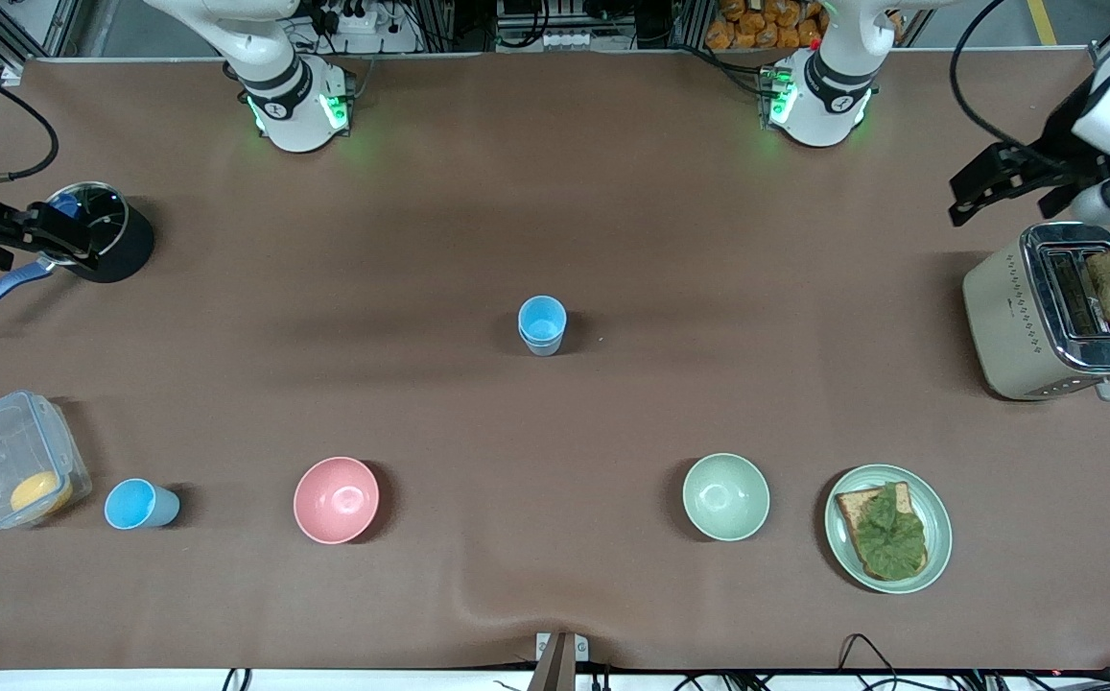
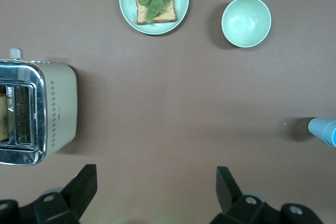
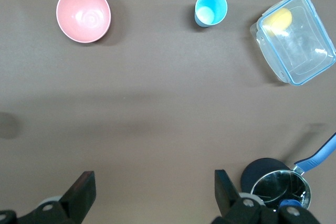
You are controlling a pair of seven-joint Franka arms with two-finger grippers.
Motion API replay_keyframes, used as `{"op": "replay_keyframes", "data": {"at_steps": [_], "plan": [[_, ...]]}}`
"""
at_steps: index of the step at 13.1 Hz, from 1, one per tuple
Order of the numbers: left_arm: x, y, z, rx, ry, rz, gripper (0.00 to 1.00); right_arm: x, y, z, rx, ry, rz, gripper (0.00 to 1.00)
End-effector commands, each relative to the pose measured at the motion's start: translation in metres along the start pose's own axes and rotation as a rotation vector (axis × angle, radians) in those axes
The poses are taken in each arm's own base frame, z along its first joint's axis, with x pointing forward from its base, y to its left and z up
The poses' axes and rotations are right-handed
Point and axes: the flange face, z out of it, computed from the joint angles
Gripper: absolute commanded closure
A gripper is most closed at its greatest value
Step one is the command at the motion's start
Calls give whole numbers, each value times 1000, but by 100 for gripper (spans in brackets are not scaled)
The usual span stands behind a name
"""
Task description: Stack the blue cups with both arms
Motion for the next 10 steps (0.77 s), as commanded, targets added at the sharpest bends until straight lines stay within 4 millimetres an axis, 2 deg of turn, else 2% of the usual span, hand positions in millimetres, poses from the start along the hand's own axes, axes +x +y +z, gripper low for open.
{"op": "replay_keyframes", "data": {"at_steps": [1, 3, 6, 10], "plan": [[-13, -13, -8, -23, 2, 11, 0, 3, -3, -4, 9, 3, 12, 0], [-10, -15, -8, -18, 3, 6, 0, 3, -4, -4, 11, 3, 11, 0], [-4, -9, 2, -9, -14, 13, 0, 2, -3, -2, 9, -1, 12, 0], [4, -2, 5, -2, -11, 25, 0, 2, -2, -1, 9, -4, 12, 0]]}}
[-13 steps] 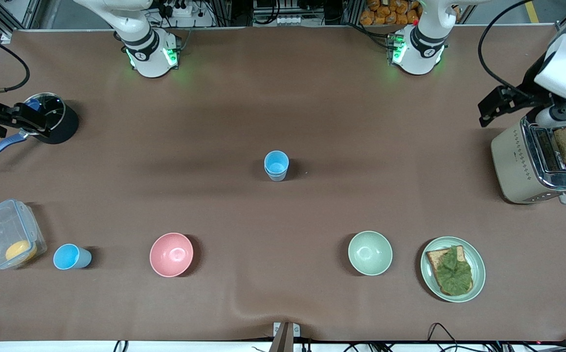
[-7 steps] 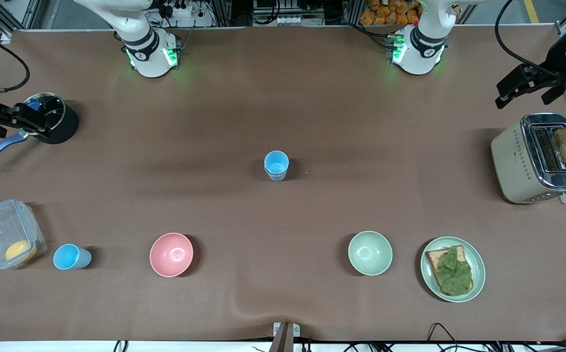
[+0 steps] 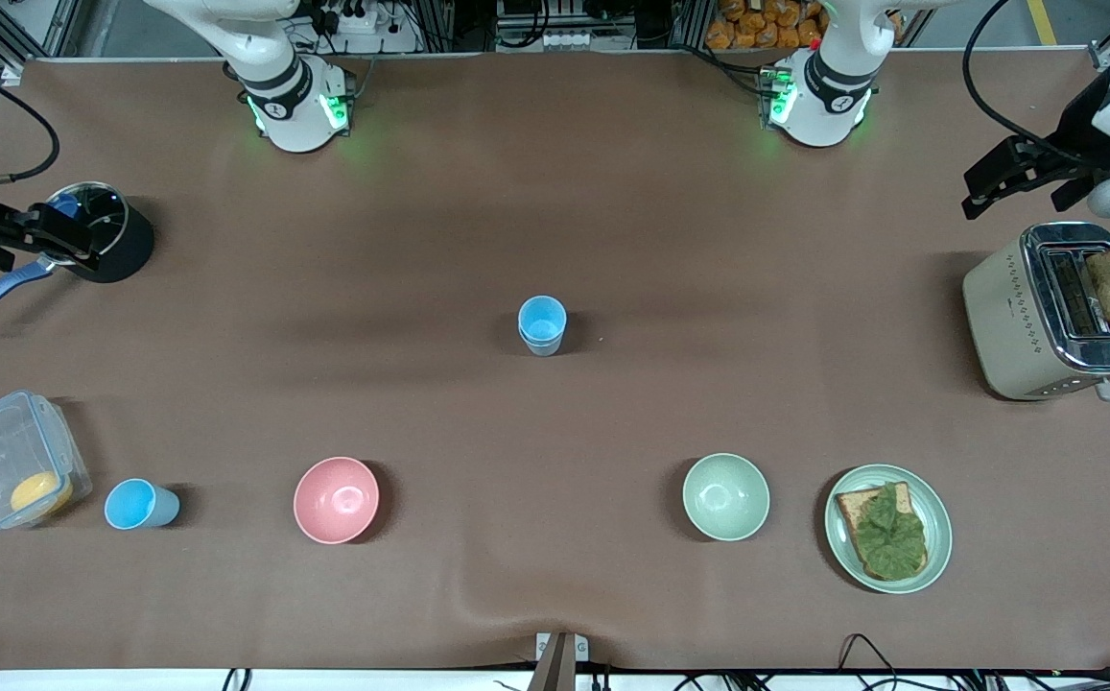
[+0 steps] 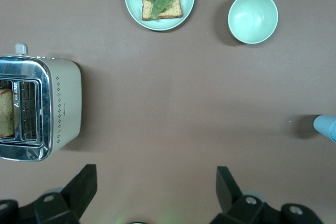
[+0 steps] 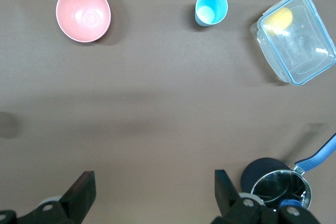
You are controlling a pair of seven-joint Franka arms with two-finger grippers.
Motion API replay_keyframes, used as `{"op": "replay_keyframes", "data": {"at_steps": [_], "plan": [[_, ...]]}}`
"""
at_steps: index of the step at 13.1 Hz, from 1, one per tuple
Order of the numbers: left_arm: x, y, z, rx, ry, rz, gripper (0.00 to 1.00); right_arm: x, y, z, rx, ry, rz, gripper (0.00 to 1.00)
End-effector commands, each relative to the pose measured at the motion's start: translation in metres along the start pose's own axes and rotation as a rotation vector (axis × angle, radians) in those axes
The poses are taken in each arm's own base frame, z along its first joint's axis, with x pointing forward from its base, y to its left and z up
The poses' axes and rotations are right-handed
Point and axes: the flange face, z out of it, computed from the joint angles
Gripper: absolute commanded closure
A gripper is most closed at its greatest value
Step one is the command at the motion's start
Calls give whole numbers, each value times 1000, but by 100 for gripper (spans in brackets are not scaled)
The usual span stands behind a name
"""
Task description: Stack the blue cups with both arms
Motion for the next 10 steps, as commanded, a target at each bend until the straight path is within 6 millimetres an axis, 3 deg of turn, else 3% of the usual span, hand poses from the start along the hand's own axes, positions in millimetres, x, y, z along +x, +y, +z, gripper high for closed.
{"op": "replay_keyframes", "data": {"at_steps": [1, 4, 10], "plan": [[12, 2, 6, -5, -9, 24, 0, 2, -2, -2, 11, -1, 13, 0], [26, -4, 26, 11, -41, 15, 0, 1, -1, -2, 11, -3, 14, 0], [34, -8, 34, 9, -39, 8, 0, 1, -1, -2, 11, -3, 14, 0]]}}
